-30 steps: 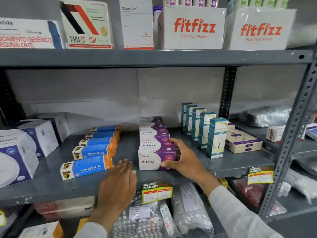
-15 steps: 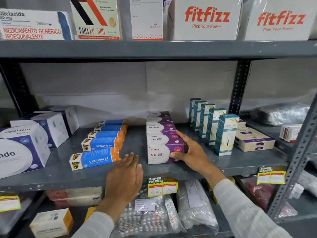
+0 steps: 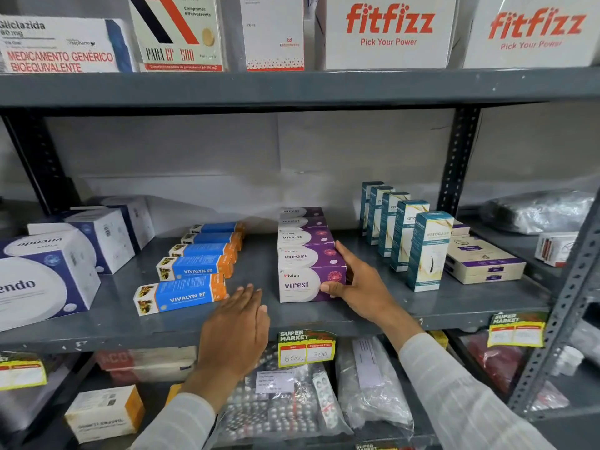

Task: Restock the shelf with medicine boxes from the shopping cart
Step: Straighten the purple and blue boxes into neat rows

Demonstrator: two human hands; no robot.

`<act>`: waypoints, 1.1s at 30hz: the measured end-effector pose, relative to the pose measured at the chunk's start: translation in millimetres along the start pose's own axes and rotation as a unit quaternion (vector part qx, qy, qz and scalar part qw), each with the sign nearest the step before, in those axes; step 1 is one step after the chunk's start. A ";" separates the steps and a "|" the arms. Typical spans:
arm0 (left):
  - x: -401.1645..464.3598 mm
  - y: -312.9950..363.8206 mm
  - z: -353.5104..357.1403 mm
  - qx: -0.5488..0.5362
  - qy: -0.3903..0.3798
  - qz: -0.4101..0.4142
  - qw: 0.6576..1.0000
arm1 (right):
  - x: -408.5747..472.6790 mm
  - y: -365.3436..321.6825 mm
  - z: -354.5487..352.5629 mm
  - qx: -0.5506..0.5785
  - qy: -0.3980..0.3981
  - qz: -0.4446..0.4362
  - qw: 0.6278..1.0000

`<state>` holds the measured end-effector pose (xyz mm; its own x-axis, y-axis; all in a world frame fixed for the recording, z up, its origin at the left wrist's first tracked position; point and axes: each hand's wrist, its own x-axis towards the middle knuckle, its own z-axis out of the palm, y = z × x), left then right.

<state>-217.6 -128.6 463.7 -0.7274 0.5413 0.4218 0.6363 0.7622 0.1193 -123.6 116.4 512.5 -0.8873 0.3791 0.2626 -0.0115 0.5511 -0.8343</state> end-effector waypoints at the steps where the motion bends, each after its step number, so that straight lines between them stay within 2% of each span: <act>1: -0.3 0.3 -0.5 0.000 0.001 0.000 1.000 | -0.3 -0.2 -0.4 -0.003 -0.002 -0.002 1.000; 13: -1.4 3.5 -4.4 -0.015 0.009 -0.001 1.000 | -1.7 4.7 -2.0 -0.019 -0.015 -0.004 1.000; 16: -3.2 5.5 -13.8 -0.080 0.029 -0.006 0.996 | -8.0 5.6 -3.6 0.002 -0.008 -0.014 1.000; 18: -9.6 -1.5 -27.0 -0.158 0.076 -0.022 0.984 | -15.6 2.8 -0.8 0.015 0.053 -0.041 0.998; 20: -18.8 -22.0 -42.7 -0.207 0.130 -0.042 0.969 | -23.0 -8.1 6.1 -0.010 0.163 -0.087 0.983; 21: -23.2 -37.0 -50.0 -0.214 0.152 -0.049 0.964 | -26.5 -17.2 12.0 -0.014 0.209 -0.120 0.970; 23: -30.9 -76.6 -60.6 -0.192 0.174 -0.075 0.963 | -29.0 -42.3 31.5 -0.022 0.244 -0.195 0.950; 25: -39.7 -119.1 -66.9 -0.157 0.164 -0.103 0.968 | -25.9 -69.9 62.7 -0.038 0.222 -0.244 0.943; 27: -49.4 -157.7 -66.1 -0.113 0.144 -0.102 0.978 | -17.6 -93.0 101.7 -0.058 0.156 -0.245 0.955; 30: -54.3 -202.2 -54.1 -0.049 0.118 -0.064 0.990 | 2.8 -109.1 154.2 -0.145 0.052 -0.198 0.968; 33: -53.2 -222.6 -41.3 -0.021 0.106 -0.024 0.994 | 19.2 -105.0 183.4 -0.188 -0.002 -0.127 0.974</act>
<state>-310.0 -341.7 451.8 -0.6901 0.4136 0.5938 0.6151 0.7676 0.1801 -224.0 -70.5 516.2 -0.8798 0.1923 0.4346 -0.0620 0.8603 -0.5060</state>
